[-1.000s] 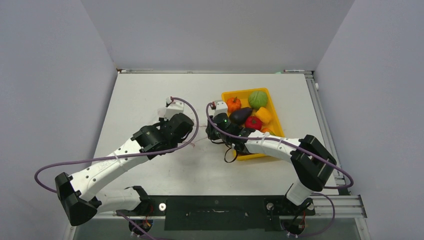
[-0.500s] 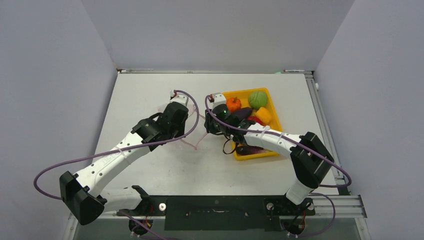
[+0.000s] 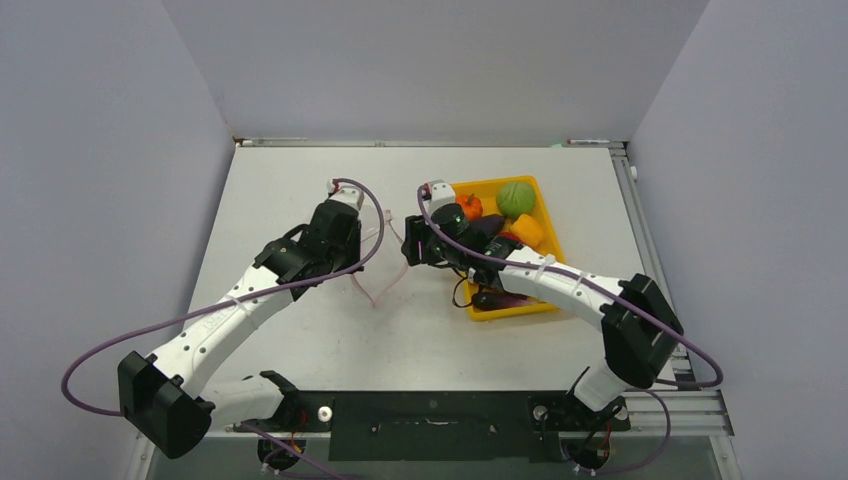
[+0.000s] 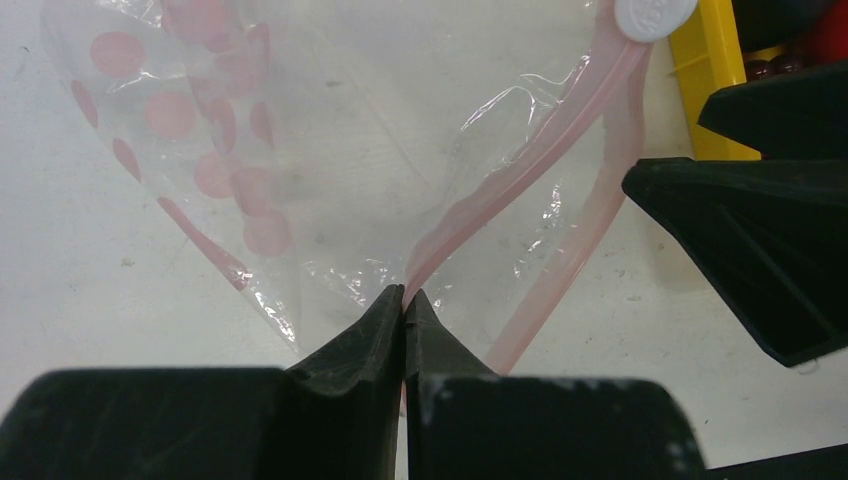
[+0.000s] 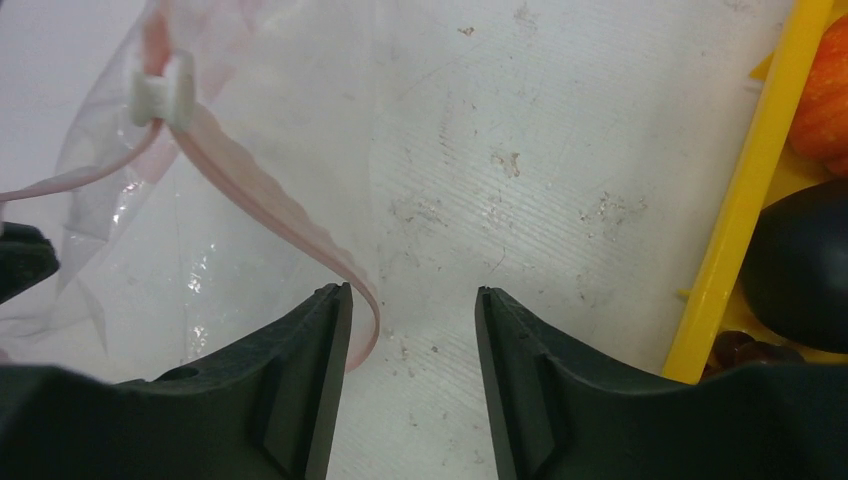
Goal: Place the food in the zip-top bag and seal the zipper
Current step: Open the zipper of the food storage bag, then pick up the fake vegetable from the bin.
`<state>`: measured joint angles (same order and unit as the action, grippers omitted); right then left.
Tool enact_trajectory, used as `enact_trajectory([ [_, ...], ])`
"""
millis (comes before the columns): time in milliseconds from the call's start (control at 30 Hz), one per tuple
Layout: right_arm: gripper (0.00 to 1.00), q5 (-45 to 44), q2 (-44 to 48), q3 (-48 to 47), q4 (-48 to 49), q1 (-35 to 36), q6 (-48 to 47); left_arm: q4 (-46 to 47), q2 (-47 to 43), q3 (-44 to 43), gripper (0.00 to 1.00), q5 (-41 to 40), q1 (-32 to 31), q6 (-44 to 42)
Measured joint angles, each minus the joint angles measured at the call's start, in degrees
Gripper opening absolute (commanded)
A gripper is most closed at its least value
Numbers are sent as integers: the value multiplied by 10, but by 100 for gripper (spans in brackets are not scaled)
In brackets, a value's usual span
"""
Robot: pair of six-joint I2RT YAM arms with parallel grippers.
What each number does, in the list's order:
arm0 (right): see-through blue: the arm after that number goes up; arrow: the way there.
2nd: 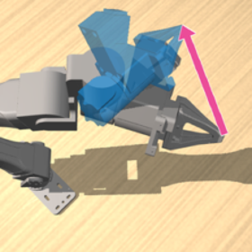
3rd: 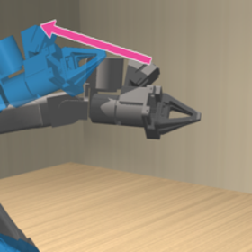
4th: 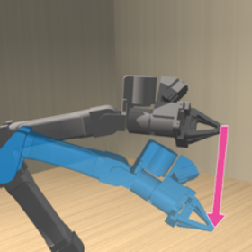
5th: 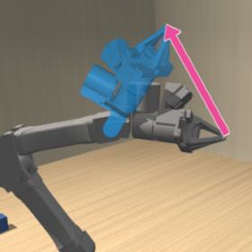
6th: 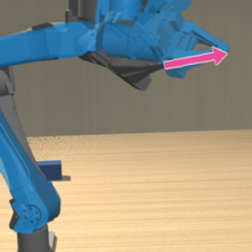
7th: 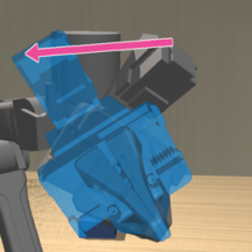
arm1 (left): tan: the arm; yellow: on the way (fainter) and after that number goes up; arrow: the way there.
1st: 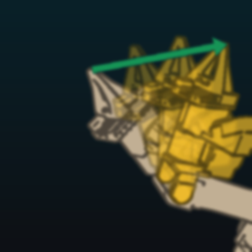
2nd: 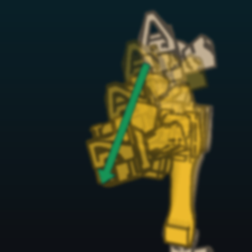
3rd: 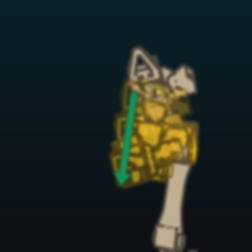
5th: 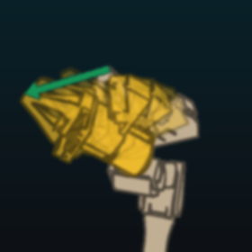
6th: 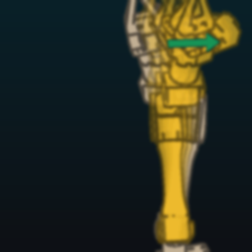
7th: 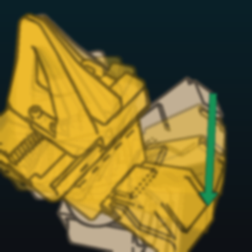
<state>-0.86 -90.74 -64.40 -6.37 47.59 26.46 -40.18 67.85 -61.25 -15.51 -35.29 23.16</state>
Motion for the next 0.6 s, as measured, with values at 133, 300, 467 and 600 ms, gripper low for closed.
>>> enact_trajectory([
  [133, 59, 2, 44, 0, -5, 0, -1, 5, -8, 0, 0, 10, 14, -1],
  [300, 61, -16, 102, 2, -24, -3, -6, 6, -14, 3, 0, 17, 21, -2],
  [467, 67, -61, 139, 2, -52, -23, -26, 7, -14, 9, 0, 23, 21, -4],
  [600, 75, -106, 145, 2, -73, -46, -45, 7, -14, 11, 0, 26, 21, -5],
])
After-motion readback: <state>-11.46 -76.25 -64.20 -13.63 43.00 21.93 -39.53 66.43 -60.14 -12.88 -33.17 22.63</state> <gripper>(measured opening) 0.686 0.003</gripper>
